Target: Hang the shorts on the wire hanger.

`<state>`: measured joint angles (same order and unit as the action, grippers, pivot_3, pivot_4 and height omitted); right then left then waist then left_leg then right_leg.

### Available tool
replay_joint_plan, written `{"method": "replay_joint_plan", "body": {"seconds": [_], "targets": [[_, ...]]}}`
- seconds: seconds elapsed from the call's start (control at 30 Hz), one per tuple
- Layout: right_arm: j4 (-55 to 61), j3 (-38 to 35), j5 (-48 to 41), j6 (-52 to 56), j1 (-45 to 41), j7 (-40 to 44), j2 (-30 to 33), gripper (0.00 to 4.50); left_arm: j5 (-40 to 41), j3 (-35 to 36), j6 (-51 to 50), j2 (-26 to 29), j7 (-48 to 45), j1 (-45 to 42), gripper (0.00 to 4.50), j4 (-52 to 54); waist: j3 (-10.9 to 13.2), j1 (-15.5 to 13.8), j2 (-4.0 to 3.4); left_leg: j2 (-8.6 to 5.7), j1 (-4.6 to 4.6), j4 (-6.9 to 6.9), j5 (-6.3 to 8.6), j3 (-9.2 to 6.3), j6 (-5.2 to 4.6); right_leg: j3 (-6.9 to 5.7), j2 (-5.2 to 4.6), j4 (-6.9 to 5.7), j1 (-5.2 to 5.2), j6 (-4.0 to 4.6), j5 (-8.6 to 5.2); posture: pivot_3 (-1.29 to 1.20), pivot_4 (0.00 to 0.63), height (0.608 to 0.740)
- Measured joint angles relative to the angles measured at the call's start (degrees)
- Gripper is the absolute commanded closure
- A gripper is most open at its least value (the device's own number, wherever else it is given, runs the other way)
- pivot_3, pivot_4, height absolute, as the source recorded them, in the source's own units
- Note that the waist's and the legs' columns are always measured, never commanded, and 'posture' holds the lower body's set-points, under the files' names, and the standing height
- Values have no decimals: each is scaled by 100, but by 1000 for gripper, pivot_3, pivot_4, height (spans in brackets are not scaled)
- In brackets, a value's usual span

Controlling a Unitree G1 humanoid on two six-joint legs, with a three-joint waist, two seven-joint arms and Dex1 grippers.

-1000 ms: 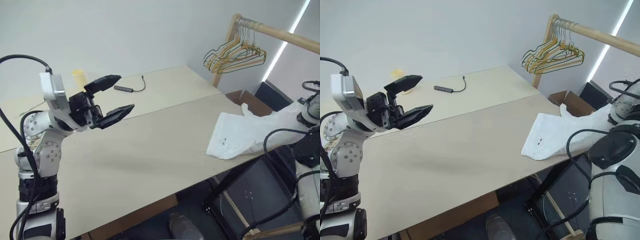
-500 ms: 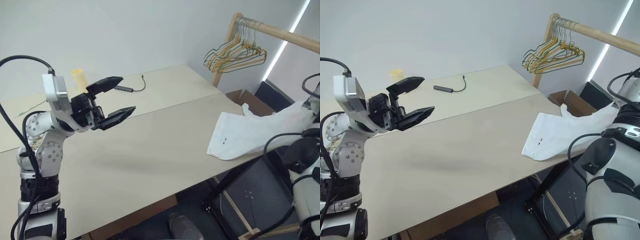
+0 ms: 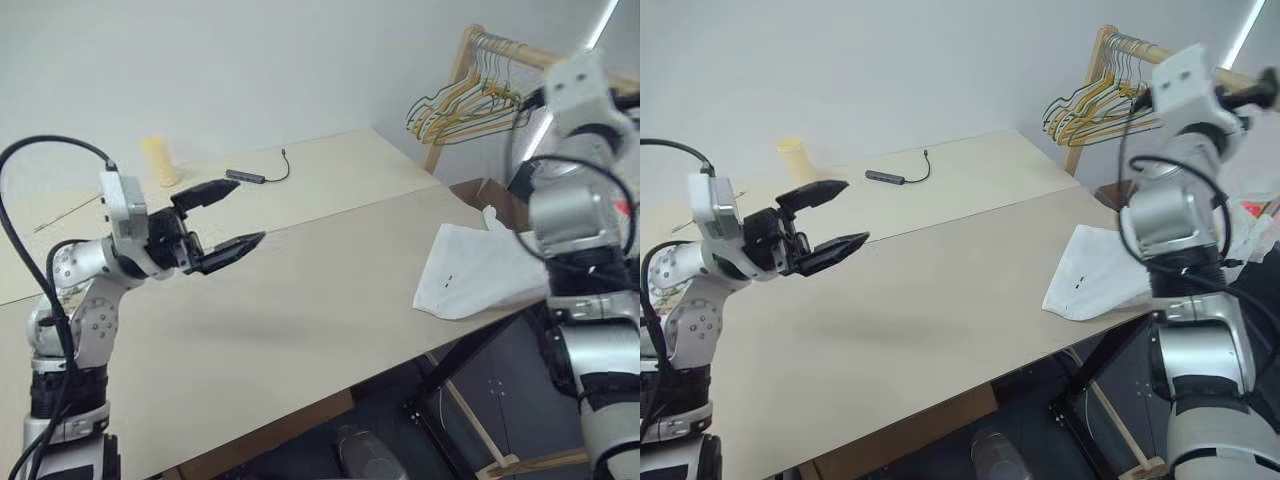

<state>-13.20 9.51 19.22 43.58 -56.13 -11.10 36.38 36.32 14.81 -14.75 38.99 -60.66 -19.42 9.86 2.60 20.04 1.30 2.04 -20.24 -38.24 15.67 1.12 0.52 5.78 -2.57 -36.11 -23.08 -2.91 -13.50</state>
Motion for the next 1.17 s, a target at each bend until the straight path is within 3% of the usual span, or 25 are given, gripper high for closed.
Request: {"method": "replay_joint_plan", "body": {"seconds": [0.17,0.27,0.43,0.83,1.17], "targets": [[514,366,-423,-429,500,1341,-515,44,-481,6,58,185,257,568,0,1,0,-82,0,-1,2,-4,0,-25,0,-14,-2,-2,-12,4,4,-158,0,740],[1153,985,-448,-1214,1174,2342,-349,44,-595,63,-55,408,344,1223,0,286,-1,-212,3,-1,-3,-1,11,-37,-15,-18,-3,3,-16,29,17,-141,0,740],[1648,1576,-412,-1825,1933,3274,-356,44,-726,258,-181,456,648,1962,0,675,1,-523,7,-10,-18,-2,13,-40,-18,-17,-12,7,-28,32,18,-61,0,740],[1578,1796,37,-2942,2117,4244,-333,44,-700,665,-587,460,1046,3130,0,1498,0,-1265,15,-6,2,-9,12,2,-18,-30,-3,0,-15,41,18,43,0,740],[1487,1813,318,-3222,2173,4396,-467,44,-460,825,-1118,460,1250,3192,0,1693,-3,-1613,18,-5,2,-9,12,15,-18,-32,0,1,-17,54,20,37,0,740]]}}
